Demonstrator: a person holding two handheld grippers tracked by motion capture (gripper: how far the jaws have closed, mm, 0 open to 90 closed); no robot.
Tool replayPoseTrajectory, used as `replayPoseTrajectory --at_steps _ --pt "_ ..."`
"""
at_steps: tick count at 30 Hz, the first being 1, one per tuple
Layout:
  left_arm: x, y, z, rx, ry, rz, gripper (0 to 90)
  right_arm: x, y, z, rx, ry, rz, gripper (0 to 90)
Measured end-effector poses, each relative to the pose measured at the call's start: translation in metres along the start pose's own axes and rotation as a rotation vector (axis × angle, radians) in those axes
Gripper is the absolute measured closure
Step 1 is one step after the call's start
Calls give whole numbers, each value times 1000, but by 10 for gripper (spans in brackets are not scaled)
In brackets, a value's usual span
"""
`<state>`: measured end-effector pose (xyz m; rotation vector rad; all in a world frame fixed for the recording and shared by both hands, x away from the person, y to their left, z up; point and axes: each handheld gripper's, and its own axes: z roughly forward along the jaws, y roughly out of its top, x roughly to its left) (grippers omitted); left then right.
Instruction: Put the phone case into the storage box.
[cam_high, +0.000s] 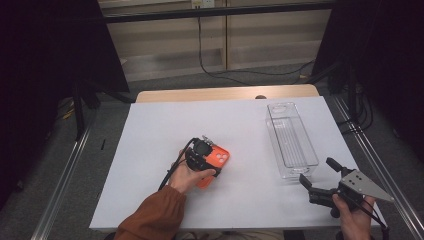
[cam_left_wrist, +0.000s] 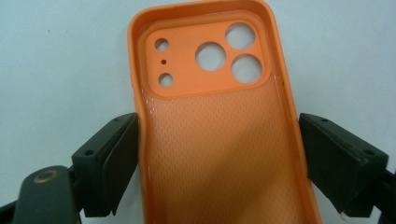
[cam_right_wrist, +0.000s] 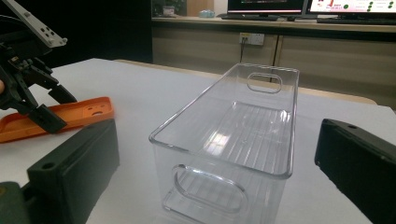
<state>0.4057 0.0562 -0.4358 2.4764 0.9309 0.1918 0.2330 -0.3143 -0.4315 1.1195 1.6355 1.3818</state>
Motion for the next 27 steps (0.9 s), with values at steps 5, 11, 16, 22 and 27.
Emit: replayPoseTrajectory --at_steps 5,11,16,22,27 --pt "-1 0 -6 -32 5 13 152 0 0 0 2 1 -1 0" --pt "-2 0 -11 -76 -1 17 152 0 0 0 2 -1 3 0" --pt "-1 -2 -15 -126 5 24 151 0 0 0 2 0 3 0" --pt "0 -5 -22 -196 35 16 151 0 0 0 0 0 1 0" --pt "0 -7 -31 -267 61 24 151 0 0 0 1 0 1 0"
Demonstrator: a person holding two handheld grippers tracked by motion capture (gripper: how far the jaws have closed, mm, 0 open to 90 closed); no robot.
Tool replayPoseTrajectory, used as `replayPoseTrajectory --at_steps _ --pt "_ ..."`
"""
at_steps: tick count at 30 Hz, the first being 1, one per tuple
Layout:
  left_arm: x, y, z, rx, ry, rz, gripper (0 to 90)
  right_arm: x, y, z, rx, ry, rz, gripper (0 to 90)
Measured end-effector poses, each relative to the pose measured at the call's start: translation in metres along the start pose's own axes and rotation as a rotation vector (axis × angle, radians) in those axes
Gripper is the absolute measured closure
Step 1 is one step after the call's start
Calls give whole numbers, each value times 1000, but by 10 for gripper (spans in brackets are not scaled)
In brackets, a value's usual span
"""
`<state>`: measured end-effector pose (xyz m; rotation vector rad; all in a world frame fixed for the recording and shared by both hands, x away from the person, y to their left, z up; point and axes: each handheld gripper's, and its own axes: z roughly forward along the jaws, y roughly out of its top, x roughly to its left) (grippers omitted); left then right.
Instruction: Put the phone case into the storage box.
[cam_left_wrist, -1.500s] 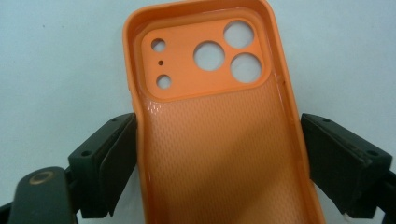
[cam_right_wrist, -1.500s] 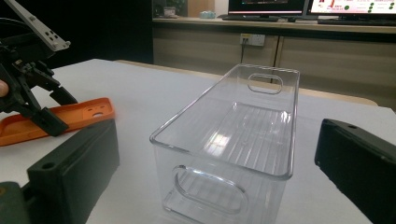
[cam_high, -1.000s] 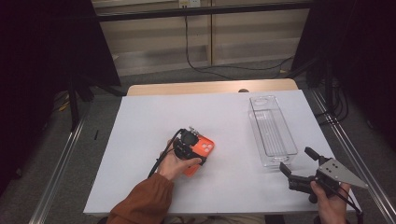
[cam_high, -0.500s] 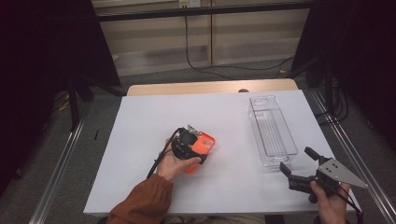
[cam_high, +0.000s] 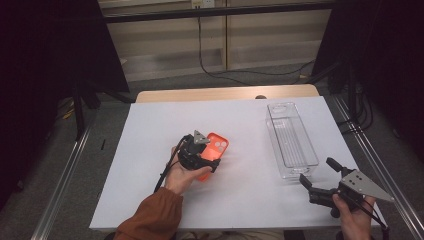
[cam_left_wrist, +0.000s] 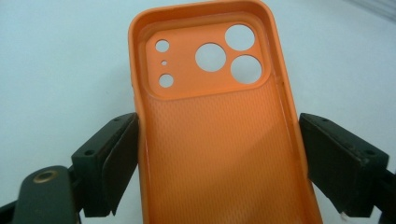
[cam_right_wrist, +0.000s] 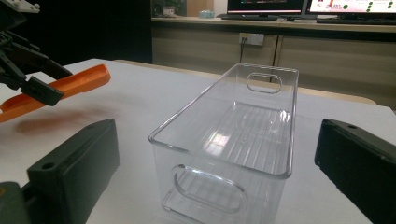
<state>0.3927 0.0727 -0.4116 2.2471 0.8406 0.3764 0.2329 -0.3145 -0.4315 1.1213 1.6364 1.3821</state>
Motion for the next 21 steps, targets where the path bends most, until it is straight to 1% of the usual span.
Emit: replayPoseTrajectory --at_steps 2,4,8,12,15,16,17,20,21 --pt "-1 0 -3 -26 2 2 150 0 0 0 0 0 0 0" --pt "-2 0 -5 -49 12 11 151 0 0 0 0 -1 0 0" --pt "-2 -1 -8 -75 41 6 150 -1 0 0 2 -11 -3 0" --pt "0 -3 -13 -115 53 1 150 -1 0 0 1 -9 -2 0" --pt "0 -5 -18 -146 52 -9 150 0 0 1 1 -6 0 0" --pt "0 -5 -20 -149 61 -1 150 -1 0 1 1 -9 -2 0" --pt "-1 -6 -21 -160 58 -6 150 -1 0 1 2 -11 -2 0" --pt "-3 -8 -27 -185 64 5 150 -1 0 2 -1 -10 -1 0" --pt "-3 -9 -29 -195 64 2 150 -1 0 2 -4 -10 -1 0"
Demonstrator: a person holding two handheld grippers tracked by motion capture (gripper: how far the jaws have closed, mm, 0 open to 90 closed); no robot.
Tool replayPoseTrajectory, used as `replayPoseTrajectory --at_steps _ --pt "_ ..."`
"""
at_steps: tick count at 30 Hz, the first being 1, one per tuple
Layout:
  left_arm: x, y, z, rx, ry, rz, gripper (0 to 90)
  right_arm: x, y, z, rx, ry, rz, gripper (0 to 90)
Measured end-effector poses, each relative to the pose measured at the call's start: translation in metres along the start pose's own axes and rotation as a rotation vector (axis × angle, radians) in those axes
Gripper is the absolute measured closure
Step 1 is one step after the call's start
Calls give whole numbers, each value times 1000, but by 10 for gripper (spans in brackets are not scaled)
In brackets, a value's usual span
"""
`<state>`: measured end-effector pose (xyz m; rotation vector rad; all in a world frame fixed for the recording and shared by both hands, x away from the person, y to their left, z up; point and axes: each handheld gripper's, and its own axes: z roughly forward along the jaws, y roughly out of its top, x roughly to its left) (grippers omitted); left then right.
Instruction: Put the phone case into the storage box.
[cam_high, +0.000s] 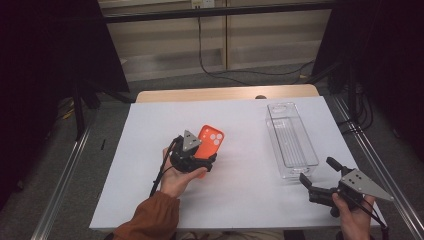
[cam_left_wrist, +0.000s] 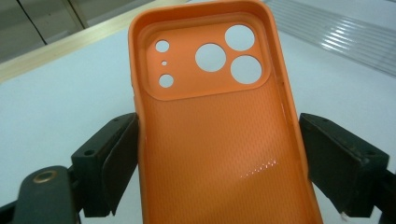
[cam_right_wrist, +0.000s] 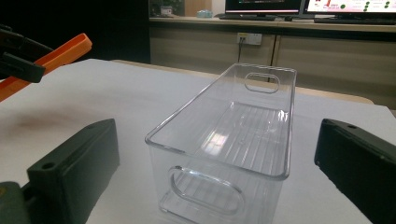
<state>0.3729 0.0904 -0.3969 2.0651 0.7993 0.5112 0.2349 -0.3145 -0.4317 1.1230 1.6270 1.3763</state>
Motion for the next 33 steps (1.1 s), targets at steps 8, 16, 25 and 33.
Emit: replayPoseTrajectory --at_steps 8,16,25,33 --pt "2 -2 -11 -33 20 -19 150 0 0 2 5 0 -1 0" --pt "-5 -8 -27 -68 24 6 150 4 4 7 2 31 -15 0" --pt "-10 -14 -39 -104 -2 -14 150 10 14 13 -1 82 -22 0" --pt "-23 -14 -36 -109 -32 1 150 14 23 25 -6 114 -43 0"
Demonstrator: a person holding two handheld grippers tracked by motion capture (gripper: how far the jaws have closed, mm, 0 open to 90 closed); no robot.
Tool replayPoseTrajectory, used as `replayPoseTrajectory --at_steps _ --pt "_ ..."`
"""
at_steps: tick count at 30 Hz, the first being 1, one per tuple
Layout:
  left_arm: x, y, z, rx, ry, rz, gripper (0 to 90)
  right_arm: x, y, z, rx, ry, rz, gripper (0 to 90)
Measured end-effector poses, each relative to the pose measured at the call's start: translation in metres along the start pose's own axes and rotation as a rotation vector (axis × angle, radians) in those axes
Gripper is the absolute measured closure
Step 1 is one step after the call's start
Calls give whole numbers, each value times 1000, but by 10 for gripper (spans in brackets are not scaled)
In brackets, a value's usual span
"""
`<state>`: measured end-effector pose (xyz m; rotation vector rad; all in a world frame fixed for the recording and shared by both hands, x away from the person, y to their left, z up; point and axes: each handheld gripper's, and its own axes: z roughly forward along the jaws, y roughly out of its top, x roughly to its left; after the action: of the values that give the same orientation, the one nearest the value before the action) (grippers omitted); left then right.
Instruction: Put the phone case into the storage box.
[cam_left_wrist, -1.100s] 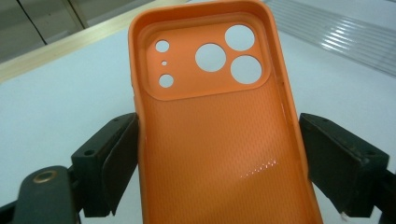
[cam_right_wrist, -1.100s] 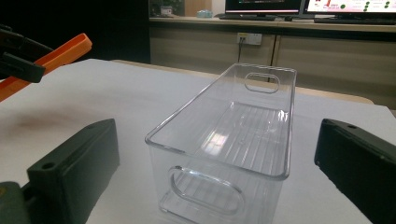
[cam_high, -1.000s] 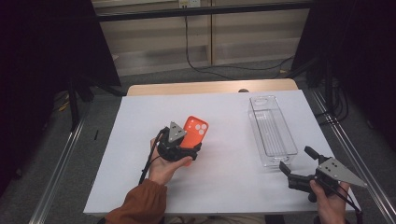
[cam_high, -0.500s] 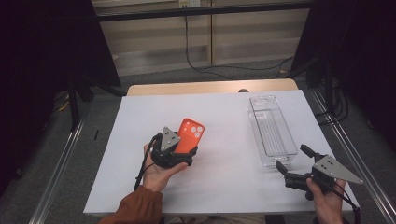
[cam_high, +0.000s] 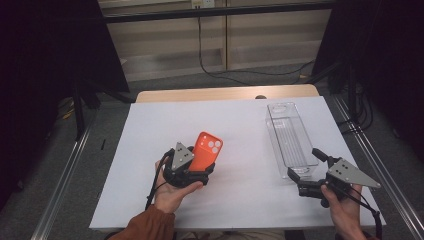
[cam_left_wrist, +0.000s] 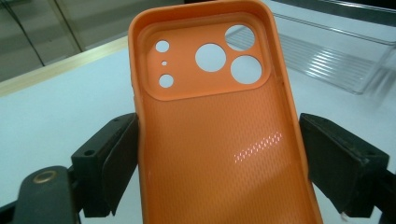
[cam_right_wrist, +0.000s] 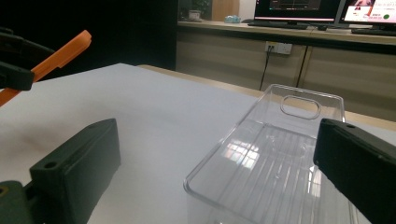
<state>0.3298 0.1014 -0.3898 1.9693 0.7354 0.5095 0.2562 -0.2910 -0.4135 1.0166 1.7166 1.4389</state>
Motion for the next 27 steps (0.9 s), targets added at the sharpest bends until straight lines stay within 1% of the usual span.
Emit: replayPoseTrajectory --at_steps 1,3,6,10,14,17,19,20,23,26,27 --pt "-1 1 0 0 0 3 150 0 1 2 -3 7 1 0" --pt "-4 2 0 -17 1 2 150 1 3 4 1 17 1 0" --pt "-8 2 1 -19 -6 5 150 4 4 9 23 43 -18 0" --pt "-13 2 4 -18 -24 13 150 9 4 14 38 75 -16 0" --pt "-17 3 7 -21 -36 16 150 13 8 20 29 110 -12 0" --pt "-21 5 8 -25 -42 28 150 16 12 25 25 133 -19 0" --pt "-23 5 10 -24 -49 35 149 18 14 28 28 142 -16 0" --pt "-24 6 10 -23 -46 40 150 19 15 31 26 148 -16 0" --pt "-27 6 10 -33 -52 50 150 23 16 36 33 163 -23 0" --pt "-30 6 11 -29 -52 59 150 27 16 41 40 185 -29 0" --pt "-30 6 12 -32 -54 60 150 29 17 42 41 189 -21 0"
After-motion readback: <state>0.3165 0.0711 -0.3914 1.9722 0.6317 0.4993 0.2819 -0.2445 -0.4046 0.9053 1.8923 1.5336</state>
